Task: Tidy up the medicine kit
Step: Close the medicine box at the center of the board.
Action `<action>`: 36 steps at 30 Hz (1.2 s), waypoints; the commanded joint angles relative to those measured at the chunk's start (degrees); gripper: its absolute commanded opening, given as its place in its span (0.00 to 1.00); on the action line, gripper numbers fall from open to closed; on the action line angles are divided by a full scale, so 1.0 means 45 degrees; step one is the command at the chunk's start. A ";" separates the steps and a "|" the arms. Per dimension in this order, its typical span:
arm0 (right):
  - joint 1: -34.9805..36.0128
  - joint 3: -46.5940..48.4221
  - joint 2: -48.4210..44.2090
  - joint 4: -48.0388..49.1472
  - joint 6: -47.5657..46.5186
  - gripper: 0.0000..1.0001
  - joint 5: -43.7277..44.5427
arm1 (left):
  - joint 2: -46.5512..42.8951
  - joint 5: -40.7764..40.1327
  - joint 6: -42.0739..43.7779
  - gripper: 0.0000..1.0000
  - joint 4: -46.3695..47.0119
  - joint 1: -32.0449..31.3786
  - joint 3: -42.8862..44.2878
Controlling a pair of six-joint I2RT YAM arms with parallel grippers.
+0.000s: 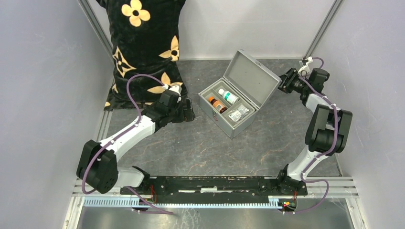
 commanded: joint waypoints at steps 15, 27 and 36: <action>0.2284 0.0084 -0.1195 0.3490 0.1004 0.51 -0.3244 | 0.1015 -0.0149 -0.0620 1.00 0.0718 -0.0208 0.0662; 0.5095 0.2242 -0.1996 -0.4709 -0.4906 0.52 -0.0243 | -0.0271 -0.1119 -0.1361 1.00 0.0644 -0.0227 -0.0136; 0.5831 0.0844 -0.4382 -0.4369 -0.4833 0.56 0.4884 | -0.3461 -0.0884 -0.2347 1.00 0.1975 -0.0219 -0.1827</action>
